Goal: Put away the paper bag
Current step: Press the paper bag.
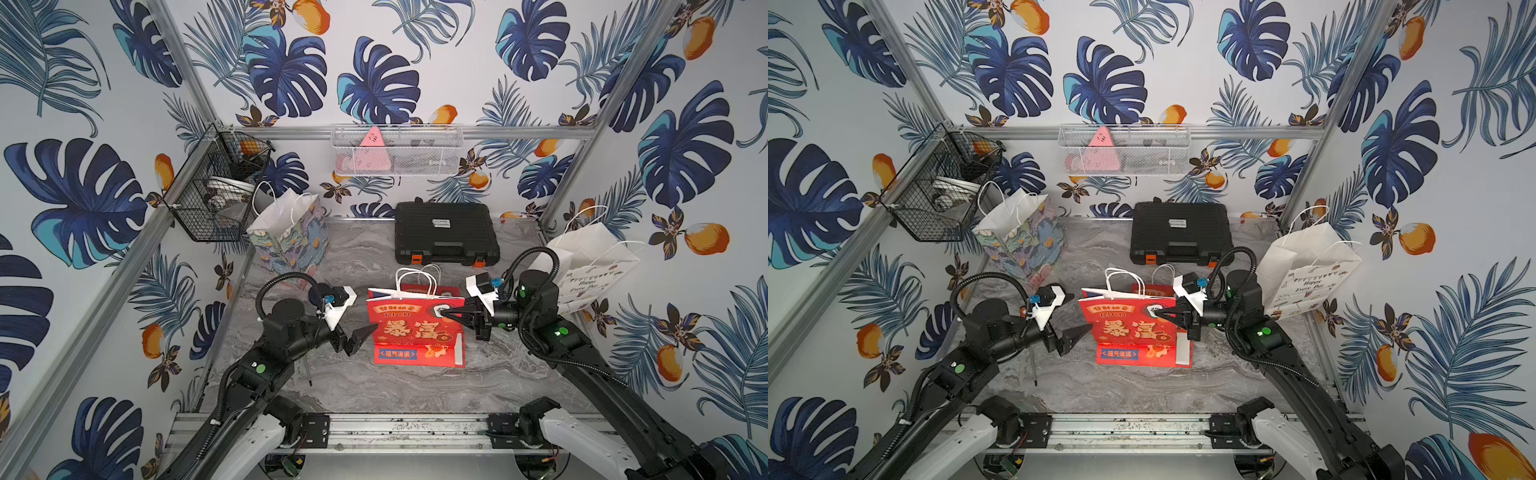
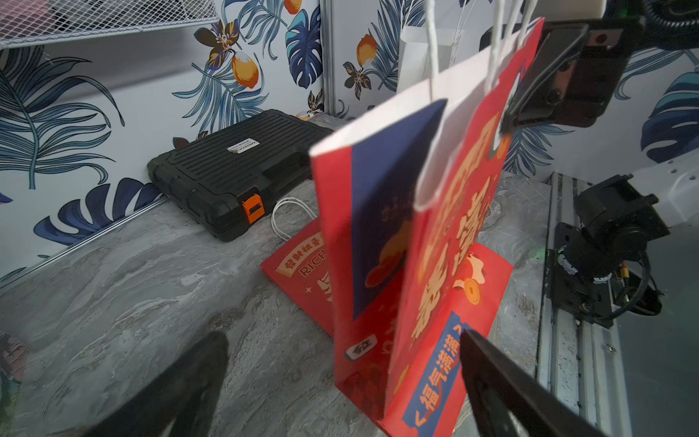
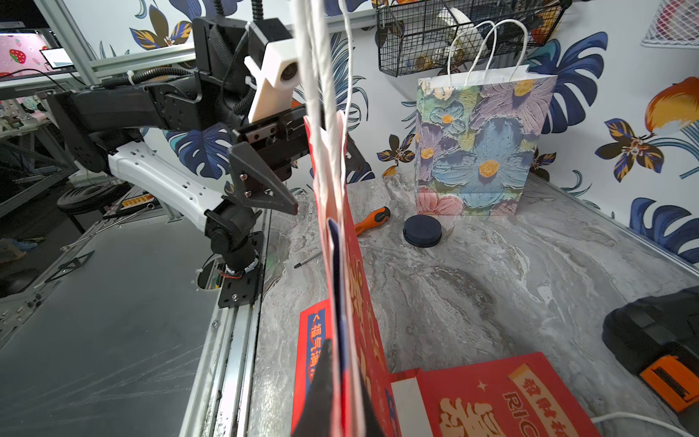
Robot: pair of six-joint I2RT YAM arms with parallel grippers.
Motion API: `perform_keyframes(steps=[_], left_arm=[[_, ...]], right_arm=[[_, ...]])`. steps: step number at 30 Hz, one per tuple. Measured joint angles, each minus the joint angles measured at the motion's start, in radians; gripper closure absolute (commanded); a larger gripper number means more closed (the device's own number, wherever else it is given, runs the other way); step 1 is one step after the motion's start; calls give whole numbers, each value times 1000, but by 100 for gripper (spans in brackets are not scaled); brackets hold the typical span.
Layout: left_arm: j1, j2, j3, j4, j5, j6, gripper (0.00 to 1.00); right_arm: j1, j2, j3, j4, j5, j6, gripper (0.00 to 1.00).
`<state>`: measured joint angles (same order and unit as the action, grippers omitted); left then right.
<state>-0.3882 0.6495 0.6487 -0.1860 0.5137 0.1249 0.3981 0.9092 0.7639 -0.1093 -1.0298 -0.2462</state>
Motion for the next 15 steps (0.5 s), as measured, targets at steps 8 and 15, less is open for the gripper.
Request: perform_keyframes(steps=[8, 15], left_arm=[[1, 101, 34, 110, 224, -76, 30], [1, 113, -2, 299, 386, -181, 87]], right_arm=[[36, -27, 43, -132, -37, -8, 100], [38, -37, 48, -154, -32, -8, 100]])
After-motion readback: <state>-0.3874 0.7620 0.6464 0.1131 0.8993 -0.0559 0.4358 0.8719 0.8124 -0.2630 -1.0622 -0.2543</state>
